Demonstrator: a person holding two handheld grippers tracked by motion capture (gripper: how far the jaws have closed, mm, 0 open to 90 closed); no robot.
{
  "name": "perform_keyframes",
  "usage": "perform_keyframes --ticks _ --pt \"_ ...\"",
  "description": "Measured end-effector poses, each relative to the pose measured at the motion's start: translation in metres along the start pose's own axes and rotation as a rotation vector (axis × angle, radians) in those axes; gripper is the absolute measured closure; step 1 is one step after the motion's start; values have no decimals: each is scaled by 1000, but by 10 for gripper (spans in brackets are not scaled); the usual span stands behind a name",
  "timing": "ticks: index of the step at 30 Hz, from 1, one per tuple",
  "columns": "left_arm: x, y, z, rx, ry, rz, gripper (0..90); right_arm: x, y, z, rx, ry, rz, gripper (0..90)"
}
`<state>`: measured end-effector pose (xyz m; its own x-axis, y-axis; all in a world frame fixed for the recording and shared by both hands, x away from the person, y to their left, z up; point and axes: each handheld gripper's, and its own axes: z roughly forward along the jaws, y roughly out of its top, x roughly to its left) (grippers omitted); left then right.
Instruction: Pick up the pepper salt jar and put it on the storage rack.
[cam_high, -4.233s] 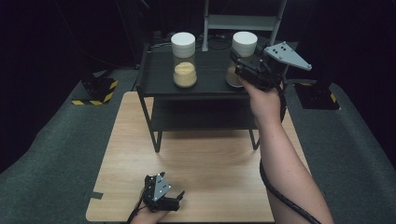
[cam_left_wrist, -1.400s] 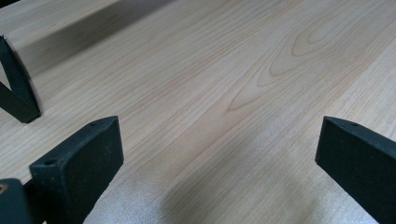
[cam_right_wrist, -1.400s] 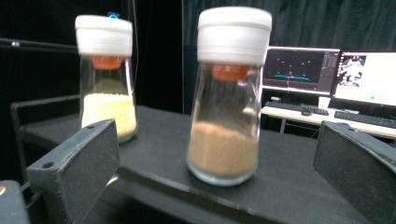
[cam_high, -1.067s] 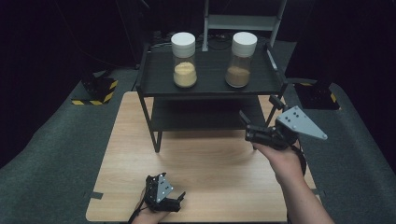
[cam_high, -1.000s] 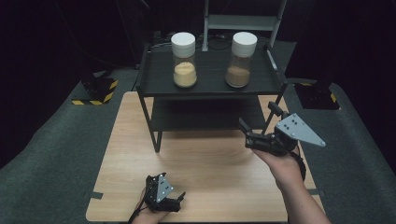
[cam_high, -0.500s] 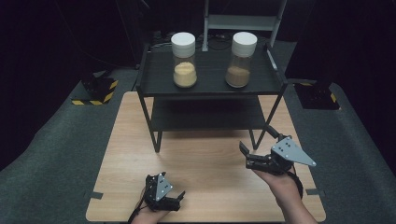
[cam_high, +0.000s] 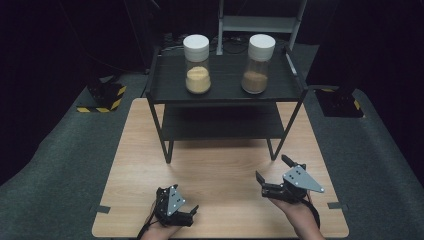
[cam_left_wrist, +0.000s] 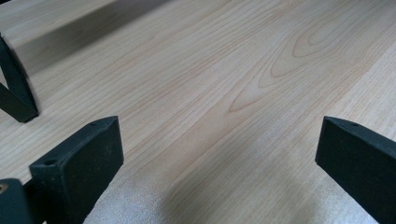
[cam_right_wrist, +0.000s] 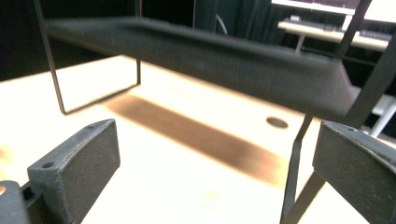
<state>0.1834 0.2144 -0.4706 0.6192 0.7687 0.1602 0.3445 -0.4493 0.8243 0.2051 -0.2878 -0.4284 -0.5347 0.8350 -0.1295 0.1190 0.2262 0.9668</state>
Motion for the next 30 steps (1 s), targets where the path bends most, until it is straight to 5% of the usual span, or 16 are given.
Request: perform_keyframes --ticks 14,30 --pt "-2 1 0 4 4 13 10 10 -48 11 171 -23 -32 0" --pt "-7 3 1 15 22 36 11 19 -53 5 238 -74 -92 0"
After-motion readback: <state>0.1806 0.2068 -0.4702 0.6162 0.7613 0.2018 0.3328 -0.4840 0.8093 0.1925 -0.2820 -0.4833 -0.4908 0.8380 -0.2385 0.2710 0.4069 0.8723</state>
